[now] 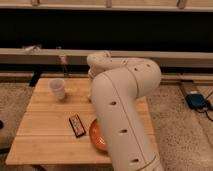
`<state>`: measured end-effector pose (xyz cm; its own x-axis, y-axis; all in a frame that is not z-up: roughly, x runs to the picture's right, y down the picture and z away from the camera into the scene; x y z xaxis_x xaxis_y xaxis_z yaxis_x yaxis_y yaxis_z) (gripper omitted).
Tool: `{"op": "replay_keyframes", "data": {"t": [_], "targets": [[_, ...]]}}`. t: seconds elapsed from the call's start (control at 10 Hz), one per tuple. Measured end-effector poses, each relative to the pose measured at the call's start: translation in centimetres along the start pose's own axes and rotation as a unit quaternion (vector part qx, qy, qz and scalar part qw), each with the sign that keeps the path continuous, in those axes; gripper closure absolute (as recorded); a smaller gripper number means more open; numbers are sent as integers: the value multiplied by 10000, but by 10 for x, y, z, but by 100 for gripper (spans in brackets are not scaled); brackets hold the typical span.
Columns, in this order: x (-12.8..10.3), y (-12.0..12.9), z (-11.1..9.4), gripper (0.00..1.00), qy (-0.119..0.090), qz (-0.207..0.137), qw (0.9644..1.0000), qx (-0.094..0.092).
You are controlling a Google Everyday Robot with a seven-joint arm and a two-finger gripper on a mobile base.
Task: Wipe the white sponge on the table
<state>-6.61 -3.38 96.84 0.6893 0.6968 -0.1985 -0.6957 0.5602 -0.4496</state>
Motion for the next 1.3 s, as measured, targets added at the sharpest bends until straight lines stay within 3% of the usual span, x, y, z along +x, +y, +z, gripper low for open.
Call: {"op": "replay_keyframes", "data": {"t": [0.2,0.8,1.3], "targets": [[9,2,-3,100,7,-30,10000,-46],[0,52,-14,100,-206,-603,9973,-365],[-14,73,-5,100,-289,-902,9943,-492]]}}
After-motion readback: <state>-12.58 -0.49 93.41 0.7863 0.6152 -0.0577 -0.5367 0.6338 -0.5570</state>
